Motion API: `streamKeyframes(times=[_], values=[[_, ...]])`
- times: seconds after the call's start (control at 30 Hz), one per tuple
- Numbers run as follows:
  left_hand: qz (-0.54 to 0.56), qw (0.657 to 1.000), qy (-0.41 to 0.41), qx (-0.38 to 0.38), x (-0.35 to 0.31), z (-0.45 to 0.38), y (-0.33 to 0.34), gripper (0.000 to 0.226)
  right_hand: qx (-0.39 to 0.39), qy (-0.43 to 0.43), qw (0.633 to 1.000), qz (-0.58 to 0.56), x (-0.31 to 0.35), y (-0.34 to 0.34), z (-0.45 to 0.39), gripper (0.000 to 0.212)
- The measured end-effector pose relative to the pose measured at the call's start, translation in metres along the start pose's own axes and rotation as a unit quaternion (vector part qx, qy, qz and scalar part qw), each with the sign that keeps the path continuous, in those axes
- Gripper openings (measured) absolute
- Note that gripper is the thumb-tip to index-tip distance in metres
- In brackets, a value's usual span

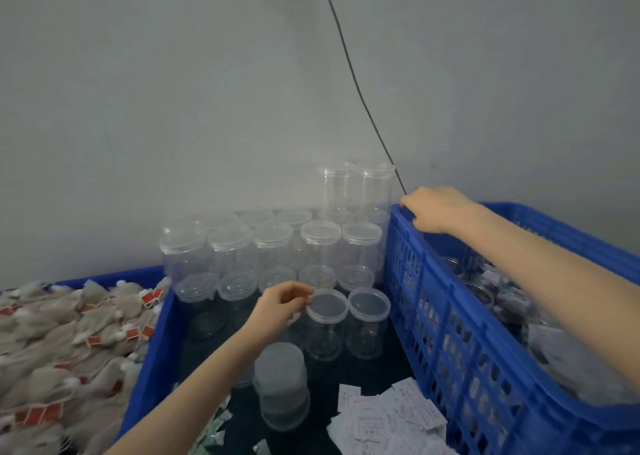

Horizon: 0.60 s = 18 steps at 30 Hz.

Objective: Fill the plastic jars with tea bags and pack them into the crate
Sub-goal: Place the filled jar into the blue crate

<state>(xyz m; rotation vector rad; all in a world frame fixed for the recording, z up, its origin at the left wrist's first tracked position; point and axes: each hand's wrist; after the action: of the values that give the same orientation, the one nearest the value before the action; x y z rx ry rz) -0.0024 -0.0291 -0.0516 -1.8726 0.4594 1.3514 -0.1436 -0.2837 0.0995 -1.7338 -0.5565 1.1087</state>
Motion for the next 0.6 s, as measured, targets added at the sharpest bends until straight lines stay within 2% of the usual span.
streamKeyframes(times=[0.13, 0.2, 0.33, 0.4, 0.5, 0.6], values=[[-0.049, 0.999, -0.01, -0.005, 0.01, 0.014, -0.015, 0.027, 0.023, -0.021, 0.994, -0.101, 0.044, -0.029, -0.002, 0.041], [-0.111, 0.994, -0.015, -0.015, 0.017, 0.019, -0.022, 0.027, 0.064, -0.072, 0.984, -0.151, 0.075, -0.033, 0.0, 0.042], [-0.242, 0.967, -0.037, -0.066, 0.038, 0.017, -0.033, 0.028, 0.137, -0.181, 0.959, -0.168, 0.143, -0.017, 0.004, 0.042], [-0.261, 0.961, -0.054, -0.069, 0.048, 0.009, -0.035, 0.043, 0.157, -0.213, 0.948, -0.179, 0.172, -0.003, 0.006, 0.042], [-0.237, 0.965, -0.105, -0.036, 0.059, -0.005, -0.031, 0.077, 0.163, -0.223, 0.938, -0.208, 0.204, 0.018, 0.011, 0.042], [-0.212, 0.969, -0.128, -0.017, 0.069, -0.015, -0.02, 0.089, 0.136, -0.209, 0.939, -0.235, 0.224, 0.04, 0.014, 0.035]])
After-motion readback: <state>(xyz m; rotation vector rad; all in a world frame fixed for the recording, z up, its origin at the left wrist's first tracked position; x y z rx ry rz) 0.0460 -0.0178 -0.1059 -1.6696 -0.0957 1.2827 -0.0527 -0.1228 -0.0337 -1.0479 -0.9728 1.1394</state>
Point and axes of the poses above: each hand's wrist, its own z-axis away from the middle knuckle, its own y-axis out of the palm, x = y × z
